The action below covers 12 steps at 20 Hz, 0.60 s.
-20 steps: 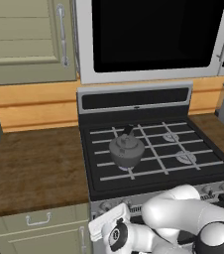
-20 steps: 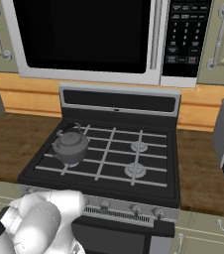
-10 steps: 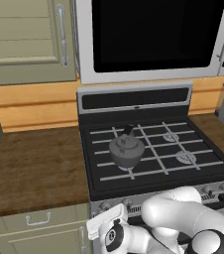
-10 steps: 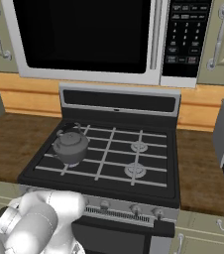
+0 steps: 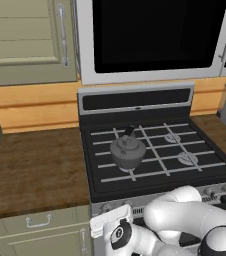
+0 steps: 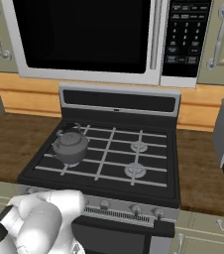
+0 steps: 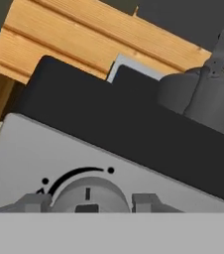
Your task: Turn off the front left burner of the stove.
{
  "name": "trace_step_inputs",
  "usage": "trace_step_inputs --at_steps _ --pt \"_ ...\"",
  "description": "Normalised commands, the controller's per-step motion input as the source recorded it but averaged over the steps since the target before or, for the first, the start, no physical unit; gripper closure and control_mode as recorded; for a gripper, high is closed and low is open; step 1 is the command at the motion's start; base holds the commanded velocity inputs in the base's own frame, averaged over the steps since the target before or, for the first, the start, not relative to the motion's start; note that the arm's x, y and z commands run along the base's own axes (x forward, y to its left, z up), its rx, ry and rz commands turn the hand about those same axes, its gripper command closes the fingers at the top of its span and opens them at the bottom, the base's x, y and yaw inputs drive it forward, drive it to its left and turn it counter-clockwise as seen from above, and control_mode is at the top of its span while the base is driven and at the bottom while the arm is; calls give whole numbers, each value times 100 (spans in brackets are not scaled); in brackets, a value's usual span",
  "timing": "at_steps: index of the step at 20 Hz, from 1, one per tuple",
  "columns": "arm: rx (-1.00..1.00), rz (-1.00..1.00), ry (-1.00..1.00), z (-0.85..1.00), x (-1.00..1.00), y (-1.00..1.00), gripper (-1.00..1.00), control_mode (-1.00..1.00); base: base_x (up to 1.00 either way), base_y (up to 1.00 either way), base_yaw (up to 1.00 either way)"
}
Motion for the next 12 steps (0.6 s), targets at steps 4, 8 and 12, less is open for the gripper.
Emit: trace_step_inputs --at_steps 4,8,12 --pt "66 -13 0 41 -3 -41 100 -100 0 0 0" --pt "71 -19 -3 41 -13 -39 100 -100 0 0 0" --pt "74 -25 -3 43 -13 -37 100 -100 0 0 0"
